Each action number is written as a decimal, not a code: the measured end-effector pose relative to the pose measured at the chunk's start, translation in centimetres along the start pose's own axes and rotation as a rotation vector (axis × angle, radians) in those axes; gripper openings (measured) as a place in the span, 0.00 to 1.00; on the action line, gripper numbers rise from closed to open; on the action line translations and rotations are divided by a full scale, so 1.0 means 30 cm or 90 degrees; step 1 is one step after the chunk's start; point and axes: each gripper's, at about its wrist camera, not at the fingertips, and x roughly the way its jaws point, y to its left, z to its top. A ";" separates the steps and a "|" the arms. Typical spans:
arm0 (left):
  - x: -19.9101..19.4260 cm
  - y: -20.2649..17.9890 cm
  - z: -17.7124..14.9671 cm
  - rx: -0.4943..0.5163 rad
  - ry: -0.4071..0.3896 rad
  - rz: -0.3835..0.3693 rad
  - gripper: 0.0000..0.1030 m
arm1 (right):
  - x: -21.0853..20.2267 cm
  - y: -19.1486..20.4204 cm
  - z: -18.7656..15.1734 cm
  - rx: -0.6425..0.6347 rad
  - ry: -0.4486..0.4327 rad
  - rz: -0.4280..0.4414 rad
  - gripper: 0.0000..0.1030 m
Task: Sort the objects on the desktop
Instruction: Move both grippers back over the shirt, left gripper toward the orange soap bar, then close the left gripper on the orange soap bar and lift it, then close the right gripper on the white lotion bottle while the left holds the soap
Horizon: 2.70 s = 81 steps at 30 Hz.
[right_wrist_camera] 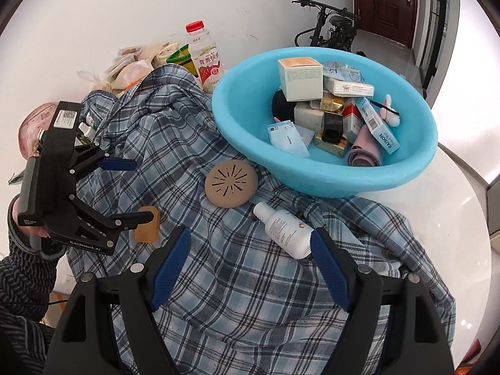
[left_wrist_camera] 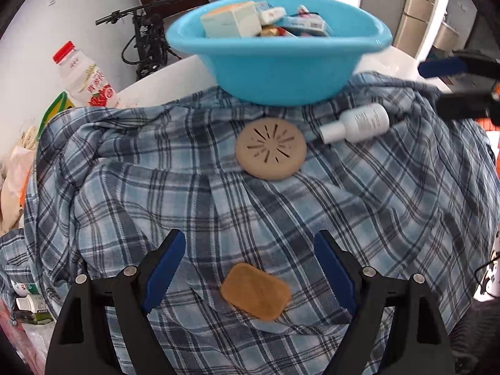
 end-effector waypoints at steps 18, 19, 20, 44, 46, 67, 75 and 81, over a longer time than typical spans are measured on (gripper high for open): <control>0.003 -0.038 -0.141 0.027 -0.007 -0.042 0.84 | 0.057 0.047 -0.195 -0.036 -0.036 -0.056 0.75; -0.004 -0.038 -0.143 0.029 -0.014 -0.060 0.84 | 0.064 0.046 -0.205 -0.027 -0.030 -0.040 0.75; -0.010 -0.038 -0.144 0.031 -0.021 -0.077 0.84 | 0.070 0.038 -0.213 -0.009 -0.025 -0.018 0.75; 0.121 -0.011 -0.174 0.048 0.024 -0.072 0.84 | 0.098 -0.050 -0.312 0.105 -0.007 0.007 0.75; 0.128 -0.001 -0.176 0.043 0.029 -0.067 0.84 | 0.108 -0.045 -0.315 0.102 -0.002 0.011 0.75; 0.123 0.036 -0.184 -0.046 0.028 -0.040 0.65 | 0.132 -0.064 -0.344 0.117 0.018 0.020 0.75; 0.037 -0.072 -0.157 0.007 -0.008 -0.063 0.65 | 0.106 -0.079 -0.348 0.117 0.005 0.016 0.75; 0.061 -0.145 -0.090 0.026 -0.011 -0.085 0.65 | 0.091 -0.076 -0.353 0.115 -0.002 0.007 0.75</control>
